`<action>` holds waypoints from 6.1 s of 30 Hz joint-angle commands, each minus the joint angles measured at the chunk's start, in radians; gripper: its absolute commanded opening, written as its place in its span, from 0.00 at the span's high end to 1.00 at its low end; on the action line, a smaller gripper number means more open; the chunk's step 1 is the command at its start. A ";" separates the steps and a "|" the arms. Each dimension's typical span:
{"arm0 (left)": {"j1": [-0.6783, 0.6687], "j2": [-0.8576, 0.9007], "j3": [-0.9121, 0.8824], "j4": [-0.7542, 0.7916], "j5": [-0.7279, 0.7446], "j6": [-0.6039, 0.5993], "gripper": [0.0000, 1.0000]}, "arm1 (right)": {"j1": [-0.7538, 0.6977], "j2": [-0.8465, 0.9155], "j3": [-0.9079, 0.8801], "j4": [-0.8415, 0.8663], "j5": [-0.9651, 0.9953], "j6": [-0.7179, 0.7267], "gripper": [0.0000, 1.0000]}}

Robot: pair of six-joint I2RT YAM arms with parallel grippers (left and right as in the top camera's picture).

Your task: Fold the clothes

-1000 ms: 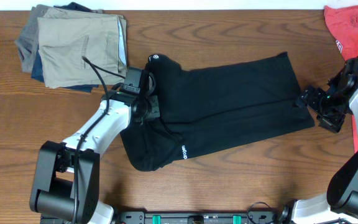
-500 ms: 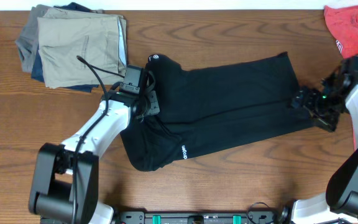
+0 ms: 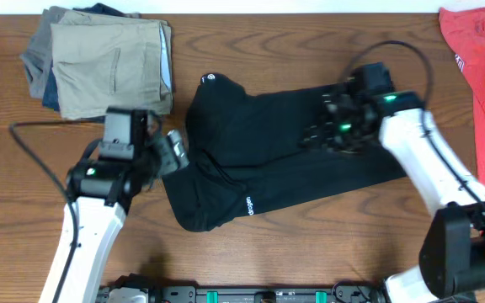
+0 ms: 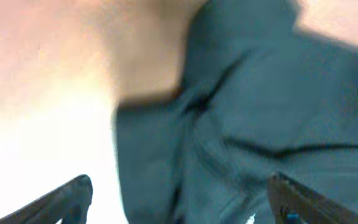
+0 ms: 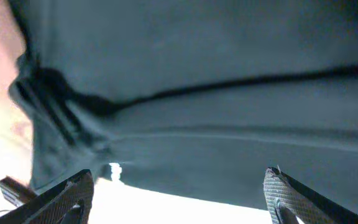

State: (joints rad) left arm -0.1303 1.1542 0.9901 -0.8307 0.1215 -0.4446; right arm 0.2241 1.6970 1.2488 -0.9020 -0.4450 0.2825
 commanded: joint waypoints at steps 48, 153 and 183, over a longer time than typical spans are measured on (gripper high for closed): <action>0.038 -0.016 -0.031 -0.298 -0.245 -0.006 0.02 | 0.562 0.215 -0.002 0.275 0.114 0.496 0.28; 0.038 -0.011 -0.031 -0.297 -0.245 -0.006 0.02 | 0.484 0.345 0.145 0.483 0.509 0.356 0.45; 0.037 -0.010 -0.037 -0.289 -0.241 -0.006 0.02 | 0.589 0.303 0.201 0.241 0.253 0.429 0.65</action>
State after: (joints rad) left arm -0.0982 1.1400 0.9688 -1.1187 -0.1089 -0.4458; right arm 0.7776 1.9530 1.4528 -0.6582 -0.1776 0.6704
